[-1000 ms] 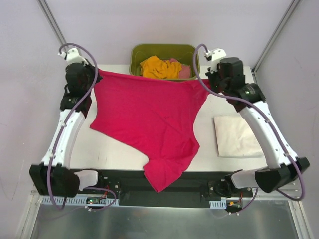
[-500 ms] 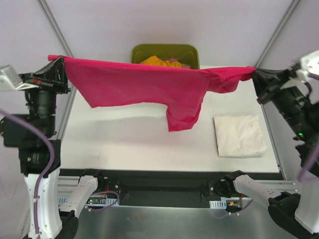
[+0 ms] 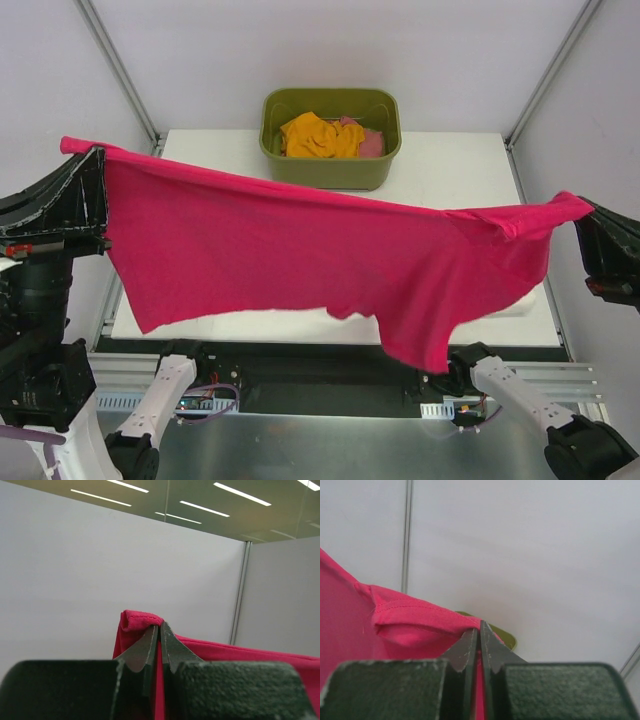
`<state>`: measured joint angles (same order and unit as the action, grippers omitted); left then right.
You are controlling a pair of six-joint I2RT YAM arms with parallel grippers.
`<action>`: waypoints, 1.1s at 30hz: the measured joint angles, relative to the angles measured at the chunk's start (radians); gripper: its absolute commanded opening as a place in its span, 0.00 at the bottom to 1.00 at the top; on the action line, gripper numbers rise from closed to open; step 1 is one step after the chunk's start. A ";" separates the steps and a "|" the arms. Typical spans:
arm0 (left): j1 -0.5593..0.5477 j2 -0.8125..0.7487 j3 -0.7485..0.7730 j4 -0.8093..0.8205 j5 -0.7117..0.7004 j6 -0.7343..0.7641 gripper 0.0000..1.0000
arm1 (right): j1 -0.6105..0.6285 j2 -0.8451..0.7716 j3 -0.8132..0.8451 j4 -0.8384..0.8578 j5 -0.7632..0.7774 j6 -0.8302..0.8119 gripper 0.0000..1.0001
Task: Fold and stack the t-shirts
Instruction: Flatten out the tshirt
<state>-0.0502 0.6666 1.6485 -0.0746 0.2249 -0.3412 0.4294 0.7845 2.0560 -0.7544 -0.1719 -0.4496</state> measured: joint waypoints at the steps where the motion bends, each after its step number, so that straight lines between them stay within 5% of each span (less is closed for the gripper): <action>1: 0.000 -0.003 0.001 0.001 0.011 -0.004 0.00 | 0.000 -0.005 0.002 -0.001 0.003 -0.001 0.04; 7: 0.000 0.005 -0.101 0.015 -0.008 -0.006 0.00 | 0.000 0.034 -0.070 0.011 0.144 -0.045 0.07; 11: 0.000 0.087 -0.274 0.053 -0.087 0.006 0.00 | 0.000 0.149 -0.257 0.066 0.353 -0.066 0.08; 19: 0.000 0.734 -0.572 0.135 -0.182 0.048 0.00 | -0.041 0.685 -0.566 0.127 0.467 -0.018 0.04; 25: 0.000 1.163 -0.503 0.090 -0.183 0.073 0.00 | -0.050 1.084 -0.505 0.099 0.477 0.017 0.02; 33: 0.000 1.244 -0.349 0.095 -0.185 0.073 0.00 | -0.050 1.201 -0.398 0.086 0.482 0.043 0.05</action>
<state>-0.0502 1.9106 1.2999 0.0208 0.0395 -0.2684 0.3790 1.9850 1.6581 -0.6682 0.3103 -0.4068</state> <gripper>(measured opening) 0.007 0.041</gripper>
